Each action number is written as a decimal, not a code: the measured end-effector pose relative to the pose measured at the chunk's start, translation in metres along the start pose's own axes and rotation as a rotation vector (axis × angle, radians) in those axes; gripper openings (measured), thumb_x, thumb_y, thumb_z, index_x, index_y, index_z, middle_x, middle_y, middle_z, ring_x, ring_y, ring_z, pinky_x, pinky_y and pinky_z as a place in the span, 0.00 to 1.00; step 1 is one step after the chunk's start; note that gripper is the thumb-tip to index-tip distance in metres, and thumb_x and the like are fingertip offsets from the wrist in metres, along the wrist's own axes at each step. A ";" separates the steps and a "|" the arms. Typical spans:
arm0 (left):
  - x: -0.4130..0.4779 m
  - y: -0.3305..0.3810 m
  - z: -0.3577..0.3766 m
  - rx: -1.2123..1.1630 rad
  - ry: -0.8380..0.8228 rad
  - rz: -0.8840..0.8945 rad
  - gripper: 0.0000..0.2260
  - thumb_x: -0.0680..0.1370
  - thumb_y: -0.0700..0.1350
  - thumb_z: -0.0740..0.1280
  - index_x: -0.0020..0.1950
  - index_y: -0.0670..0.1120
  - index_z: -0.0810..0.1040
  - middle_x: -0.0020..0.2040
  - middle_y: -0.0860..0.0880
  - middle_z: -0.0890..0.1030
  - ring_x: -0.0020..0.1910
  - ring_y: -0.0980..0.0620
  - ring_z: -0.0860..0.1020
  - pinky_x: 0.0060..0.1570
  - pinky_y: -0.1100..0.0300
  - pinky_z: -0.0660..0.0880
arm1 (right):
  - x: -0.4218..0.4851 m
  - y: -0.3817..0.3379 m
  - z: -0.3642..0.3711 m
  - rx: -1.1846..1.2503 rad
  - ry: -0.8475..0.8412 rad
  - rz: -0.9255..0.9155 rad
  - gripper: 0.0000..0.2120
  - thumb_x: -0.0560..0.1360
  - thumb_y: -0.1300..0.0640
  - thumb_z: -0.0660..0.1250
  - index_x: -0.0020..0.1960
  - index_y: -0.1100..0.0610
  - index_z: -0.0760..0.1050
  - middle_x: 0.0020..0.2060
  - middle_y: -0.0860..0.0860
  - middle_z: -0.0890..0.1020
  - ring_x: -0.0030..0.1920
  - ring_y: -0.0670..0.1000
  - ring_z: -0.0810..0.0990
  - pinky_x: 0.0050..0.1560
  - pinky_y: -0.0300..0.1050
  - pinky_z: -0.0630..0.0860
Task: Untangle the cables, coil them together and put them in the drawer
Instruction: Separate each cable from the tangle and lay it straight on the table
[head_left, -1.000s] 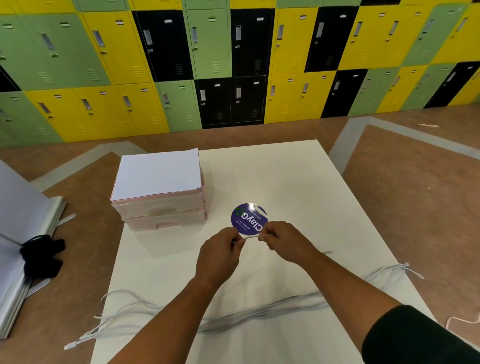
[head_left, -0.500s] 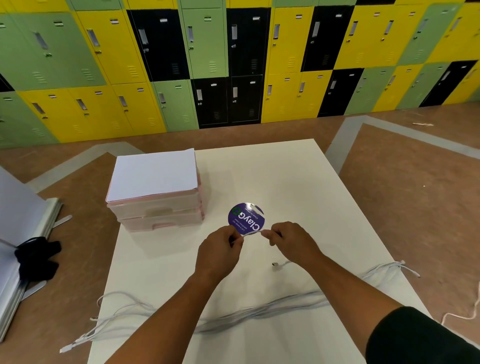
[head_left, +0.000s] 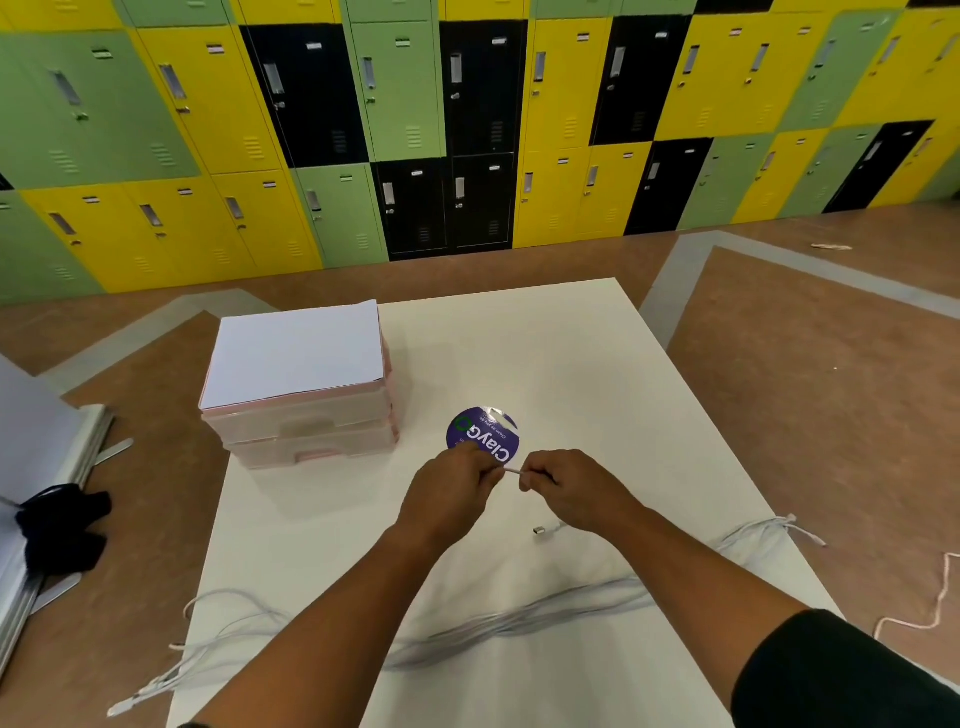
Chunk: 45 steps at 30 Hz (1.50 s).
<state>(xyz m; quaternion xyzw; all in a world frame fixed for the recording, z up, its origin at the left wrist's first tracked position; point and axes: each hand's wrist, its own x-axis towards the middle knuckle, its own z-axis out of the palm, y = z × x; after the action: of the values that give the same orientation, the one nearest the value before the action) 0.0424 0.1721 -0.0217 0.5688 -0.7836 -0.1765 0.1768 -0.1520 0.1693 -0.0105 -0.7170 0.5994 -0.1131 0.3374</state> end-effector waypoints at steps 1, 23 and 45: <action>0.000 0.001 0.001 -0.017 0.006 0.010 0.11 0.82 0.50 0.62 0.57 0.52 0.83 0.52 0.52 0.83 0.47 0.50 0.80 0.41 0.60 0.72 | 0.000 0.000 -0.001 -0.010 0.008 0.005 0.11 0.81 0.54 0.60 0.46 0.51 0.81 0.34 0.40 0.77 0.37 0.43 0.75 0.39 0.41 0.71; -0.013 0.000 0.011 -0.200 -0.010 -0.170 0.09 0.82 0.52 0.64 0.48 0.51 0.81 0.37 0.56 0.80 0.35 0.56 0.76 0.33 0.65 0.66 | -0.014 0.057 -0.048 0.108 0.254 0.228 0.17 0.74 0.42 0.71 0.34 0.52 0.76 0.28 0.46 0.77 0.32 0.47 0.75 0.36 0.44 0.71; 0.003 0.028 0.046 -0.301 -0.217 -0.119 0.07 0.80 0.46 0.67 0.43 0.55 0.79 0.38 0.59 0.81 0.39 0.64 0.79 0.37 0.73 0.70 | -0.063 0.142 -0.072 -0.013 0.401 0.509 0.12 0.77 0.47 0.69 0.37 0.48 0.73 0.30 0.46 0.76 0.34 0.49 0.76 0.37 0.46 0.71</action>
<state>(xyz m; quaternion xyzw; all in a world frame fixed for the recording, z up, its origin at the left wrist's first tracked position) -0.0033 0.1811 -0.0487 0.5587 -0.7280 -0.3620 0.1635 -0.3205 0.1949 -0.0295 -0.5099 0.8145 -0.1602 0.2256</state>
